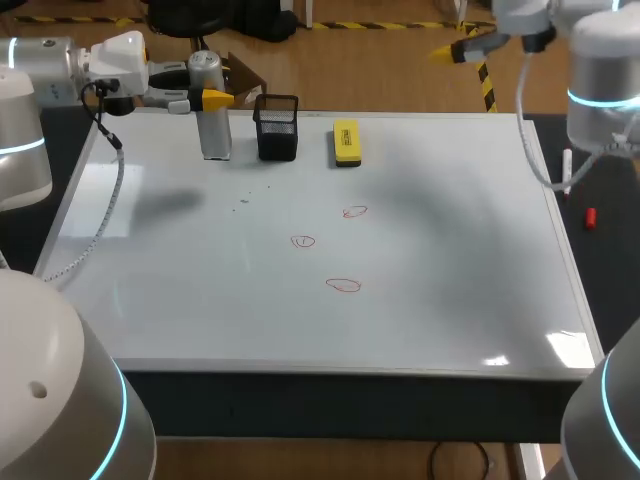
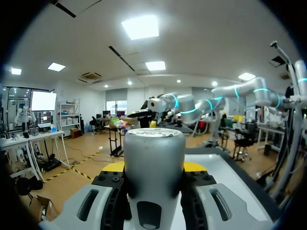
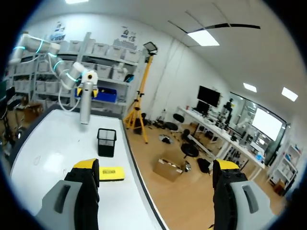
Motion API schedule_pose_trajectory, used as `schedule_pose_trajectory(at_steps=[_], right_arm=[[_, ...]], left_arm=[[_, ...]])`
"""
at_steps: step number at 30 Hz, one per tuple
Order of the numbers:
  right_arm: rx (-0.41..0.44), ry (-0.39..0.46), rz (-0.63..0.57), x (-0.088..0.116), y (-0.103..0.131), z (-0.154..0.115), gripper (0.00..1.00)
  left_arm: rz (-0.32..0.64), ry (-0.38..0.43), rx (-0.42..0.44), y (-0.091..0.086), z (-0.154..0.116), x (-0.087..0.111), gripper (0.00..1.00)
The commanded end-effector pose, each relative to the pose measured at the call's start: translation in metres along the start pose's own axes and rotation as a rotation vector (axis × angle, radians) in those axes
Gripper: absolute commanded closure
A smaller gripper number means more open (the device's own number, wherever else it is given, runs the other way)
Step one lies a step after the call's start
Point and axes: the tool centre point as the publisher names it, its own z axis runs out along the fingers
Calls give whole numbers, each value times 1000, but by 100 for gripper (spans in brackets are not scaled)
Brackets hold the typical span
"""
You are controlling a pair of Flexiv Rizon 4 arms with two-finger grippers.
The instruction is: Pick up the inspection probe, press it on each red-marked spot on the whiteboard one by one, put down the probe, pick up the eraser, and wipe off all the red marks.
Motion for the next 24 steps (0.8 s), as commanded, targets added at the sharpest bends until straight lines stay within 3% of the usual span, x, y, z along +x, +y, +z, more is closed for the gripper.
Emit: schedule_pose_trajectory(at_steps=[1,5,10,16,24], right_arm=[[144,628,-295,-2,5,23,0],[194,767,-407,8,7,35,0],[352,925,-586,20,2,51,0],[477,1085,-772,35,-9,68,0],[625,1195,-992,50,-23,87,0]], left_arm=[[1,-1,1,-1,0,0,100],[1,-1,1,-1,0,0,100],[1,-1,1,-1,0,0,100],[1,-1,1,-1,0,0,100],[1,-1,1,-1,0,0,100]])
